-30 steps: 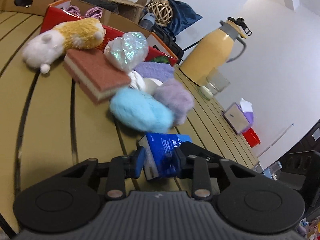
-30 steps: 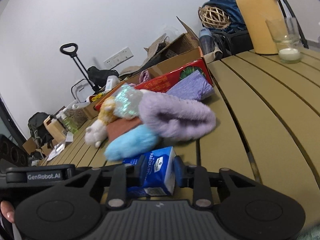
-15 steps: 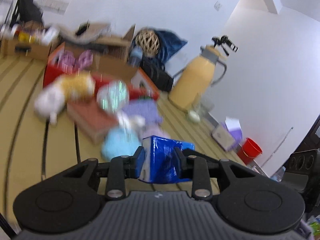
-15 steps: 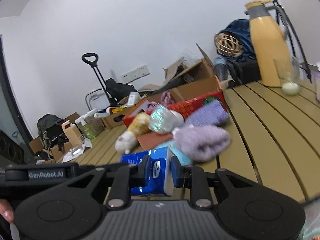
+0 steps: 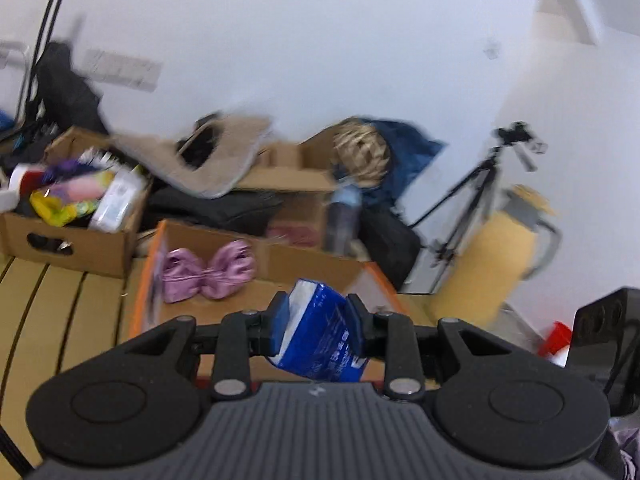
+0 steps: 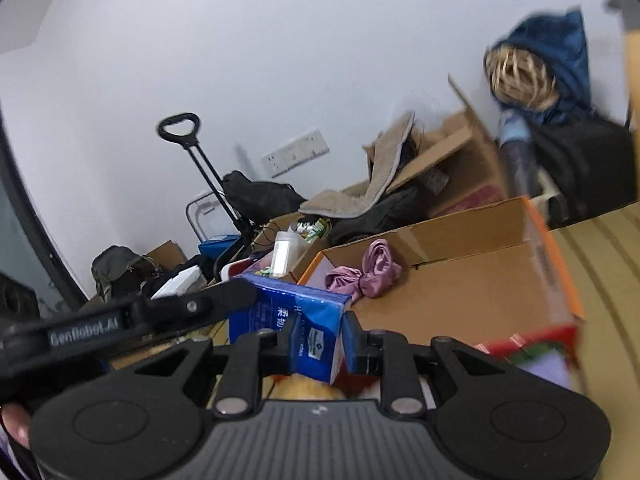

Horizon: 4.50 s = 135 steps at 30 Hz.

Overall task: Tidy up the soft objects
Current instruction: 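Carry the blue carton into the box beside the bow and release, then return to the pile and grasp the white-and-yellow plush hamster with both grippers, then lower the plush hamster into the box and open both grippers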

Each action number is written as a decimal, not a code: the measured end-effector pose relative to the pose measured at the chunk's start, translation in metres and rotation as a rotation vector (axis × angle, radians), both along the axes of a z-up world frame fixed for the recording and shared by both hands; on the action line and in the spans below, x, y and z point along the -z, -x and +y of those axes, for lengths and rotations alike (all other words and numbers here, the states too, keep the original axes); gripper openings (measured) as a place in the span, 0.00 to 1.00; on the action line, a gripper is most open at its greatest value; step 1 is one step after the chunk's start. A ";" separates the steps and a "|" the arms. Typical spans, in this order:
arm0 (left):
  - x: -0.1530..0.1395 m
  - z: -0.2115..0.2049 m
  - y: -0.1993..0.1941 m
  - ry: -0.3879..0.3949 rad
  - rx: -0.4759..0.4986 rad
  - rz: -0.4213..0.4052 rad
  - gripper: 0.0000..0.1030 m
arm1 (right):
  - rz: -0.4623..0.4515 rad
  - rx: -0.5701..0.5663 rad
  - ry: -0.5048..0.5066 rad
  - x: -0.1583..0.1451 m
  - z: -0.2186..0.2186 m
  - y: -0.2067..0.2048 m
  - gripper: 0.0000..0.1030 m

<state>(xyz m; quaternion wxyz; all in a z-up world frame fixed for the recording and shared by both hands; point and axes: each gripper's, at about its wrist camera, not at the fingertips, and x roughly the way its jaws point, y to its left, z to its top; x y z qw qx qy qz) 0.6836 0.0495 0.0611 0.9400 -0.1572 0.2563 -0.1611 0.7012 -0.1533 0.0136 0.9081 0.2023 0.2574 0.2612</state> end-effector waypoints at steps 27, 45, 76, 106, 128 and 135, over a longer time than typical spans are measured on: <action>-0.032 0.052 0.092 -0.220 -0.109 -0.089 0.62 | 0.036 -0.085 0.275 -0.061 0.002 -0.020 0.35; 0.025 0.004 0.315 -0.190 -0.140 -0.139 0.79 | -0.167 -0.012 0.338 -0.006 -0.066 0.257 0.50; 0.135 0.071 0.106 0.268 -0.268 0.133 0.43 | 0.020 -0.235 0.373 0.042 0.098 -0.005 0.39; 0.024 -0.067 -0.012 0.142 0.094 -0.021 0.43 | -0.203 0.134 0.112 -0.020 -0.074 0.086 0.34; 0.017 -0.080 -0.162 -0.217 0.068 0.091 0.45 | 0.057 0.212 0.523 0.026 -0.030 -0.164 0.51; -0.088 -0.047 -0.043 -0.303 0.026 -0.052 0.53 | -0.097 0.232 0.515 -0.085 -0.051 -0.066 0.58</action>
